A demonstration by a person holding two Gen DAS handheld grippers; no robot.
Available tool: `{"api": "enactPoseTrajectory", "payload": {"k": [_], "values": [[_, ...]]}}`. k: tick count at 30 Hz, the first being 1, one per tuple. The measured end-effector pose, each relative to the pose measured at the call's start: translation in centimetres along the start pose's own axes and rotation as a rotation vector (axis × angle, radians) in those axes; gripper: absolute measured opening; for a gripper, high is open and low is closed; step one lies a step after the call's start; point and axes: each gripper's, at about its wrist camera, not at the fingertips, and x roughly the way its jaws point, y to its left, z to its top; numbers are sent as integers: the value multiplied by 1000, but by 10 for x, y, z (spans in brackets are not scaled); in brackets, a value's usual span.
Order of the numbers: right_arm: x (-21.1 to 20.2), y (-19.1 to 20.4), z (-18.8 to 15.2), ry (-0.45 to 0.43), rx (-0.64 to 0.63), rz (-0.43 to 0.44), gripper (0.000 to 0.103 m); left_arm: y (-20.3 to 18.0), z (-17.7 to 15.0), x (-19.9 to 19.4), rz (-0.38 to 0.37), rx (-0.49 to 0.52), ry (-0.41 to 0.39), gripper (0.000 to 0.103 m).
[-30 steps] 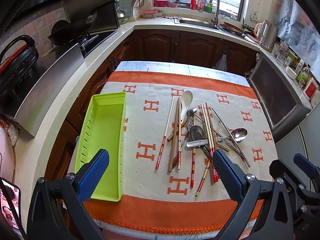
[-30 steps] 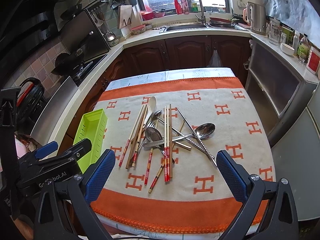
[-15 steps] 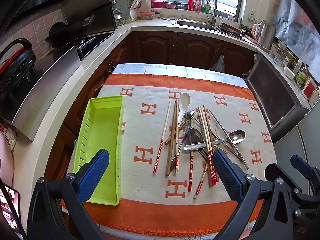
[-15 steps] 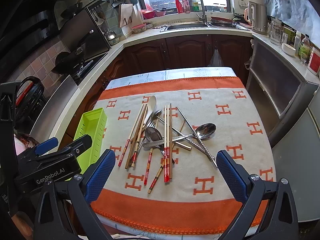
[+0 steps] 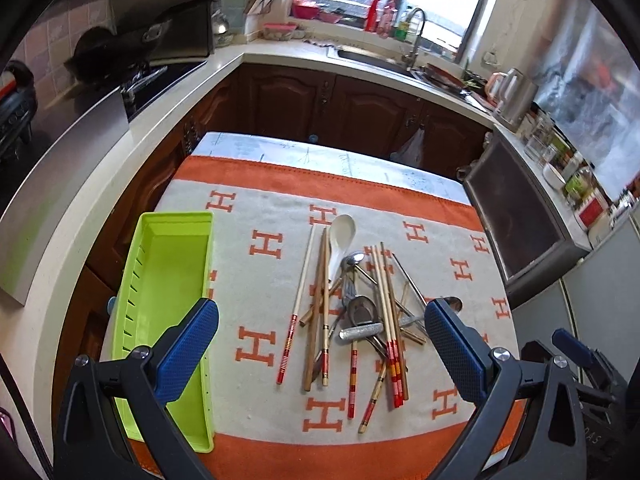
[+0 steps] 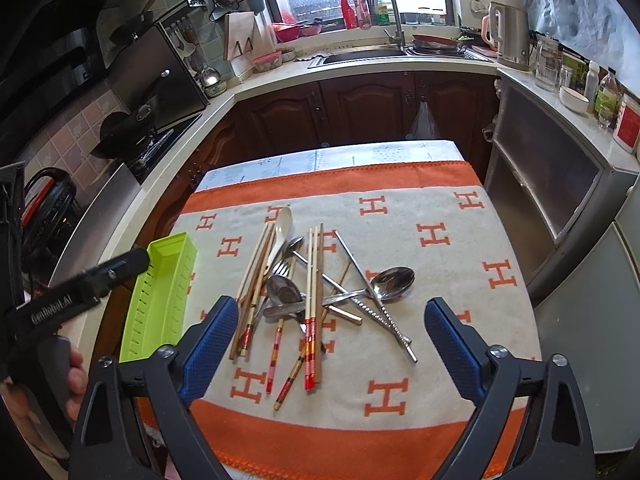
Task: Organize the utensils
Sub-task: 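Grasp a brown wooden chopstick with the right tool while the left tool reaches the utensil pile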
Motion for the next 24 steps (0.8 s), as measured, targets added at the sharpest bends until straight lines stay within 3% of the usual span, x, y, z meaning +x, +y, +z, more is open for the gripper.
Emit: {"api": "enactPoseTrajectory", "payload": {"k": [6, 11, 17, 20, 22, 24], "values": [[31, -25, 19, 32, 39, 41, 78, 14, 15, 35, 75, -13, 49, 102], [72, -32, 25, 91, 55, 104, 67, 21, 8, 72, 42, -45, 121, 102], [138, -35, 24, 186, 80, 189, 57, 8, -4, 116, 45, -23, 163, 92], [169, -34, 22, 223, 94, 228, 49, -3, -8, 133, 37, 2, 183, 74], [190, -34, 21, 247, 111, 262, 45, -10, -11, 145, 28, 16, 205, 54], [208, -32, 19, 265, 117, 286, 41, -14, -13, 155, 24, 16, 226, 46]]}}
